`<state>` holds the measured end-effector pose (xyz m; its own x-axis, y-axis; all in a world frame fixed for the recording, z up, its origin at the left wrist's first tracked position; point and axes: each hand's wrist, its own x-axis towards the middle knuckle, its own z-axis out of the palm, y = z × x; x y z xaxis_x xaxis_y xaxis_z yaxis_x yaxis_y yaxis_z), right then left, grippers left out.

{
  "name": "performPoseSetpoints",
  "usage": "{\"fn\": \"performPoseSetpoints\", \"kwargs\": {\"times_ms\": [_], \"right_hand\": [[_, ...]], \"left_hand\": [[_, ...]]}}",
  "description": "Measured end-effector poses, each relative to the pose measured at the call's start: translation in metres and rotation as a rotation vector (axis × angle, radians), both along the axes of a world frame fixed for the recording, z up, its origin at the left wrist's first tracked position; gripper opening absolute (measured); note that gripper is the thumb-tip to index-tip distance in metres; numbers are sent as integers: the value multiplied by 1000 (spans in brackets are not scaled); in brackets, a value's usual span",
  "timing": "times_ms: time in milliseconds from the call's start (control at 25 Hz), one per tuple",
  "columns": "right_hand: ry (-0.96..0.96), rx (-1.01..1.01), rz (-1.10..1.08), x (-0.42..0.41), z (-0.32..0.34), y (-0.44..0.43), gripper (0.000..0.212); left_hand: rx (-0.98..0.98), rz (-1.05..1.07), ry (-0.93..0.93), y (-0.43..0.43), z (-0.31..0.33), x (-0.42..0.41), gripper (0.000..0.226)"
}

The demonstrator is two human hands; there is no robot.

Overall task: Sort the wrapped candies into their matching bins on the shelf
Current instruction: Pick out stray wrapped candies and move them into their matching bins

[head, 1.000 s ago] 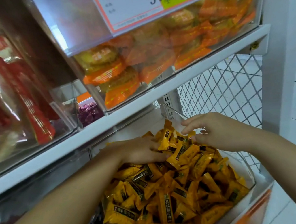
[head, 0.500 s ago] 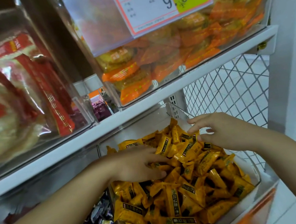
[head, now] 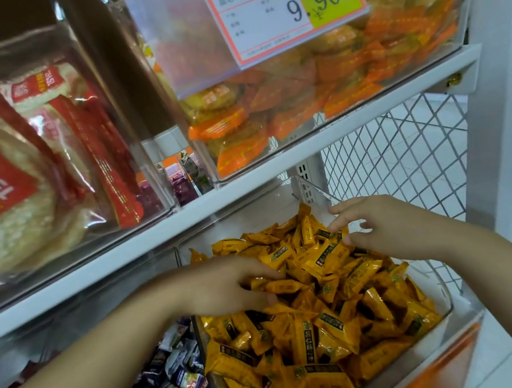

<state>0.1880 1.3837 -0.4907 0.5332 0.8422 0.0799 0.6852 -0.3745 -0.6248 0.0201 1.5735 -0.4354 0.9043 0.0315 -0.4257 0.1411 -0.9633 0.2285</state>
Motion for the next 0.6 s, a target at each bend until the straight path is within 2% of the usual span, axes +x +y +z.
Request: {"fn": "performPoseSetpoints", "kwargs": {"times_ms": [120,200,360,480,600], "right_hand": [[9,15,1,0,0,-1,27],[8,30,9,2,1,-2,26],[-36,59,0,7,2,-5,25],[-49,68,11,10,0,-9,26],[-15,92,20,14,-1,-11,26]], "left_hand": [[39,35,-10,7,16,13,36],[28,78,-110,7,17,31,33],[32,24,-226,-9,-11,84,37],[1,-51,-148,-13,-42,109,37],[-36,-114,-64,-16,-45,122,33]]}}
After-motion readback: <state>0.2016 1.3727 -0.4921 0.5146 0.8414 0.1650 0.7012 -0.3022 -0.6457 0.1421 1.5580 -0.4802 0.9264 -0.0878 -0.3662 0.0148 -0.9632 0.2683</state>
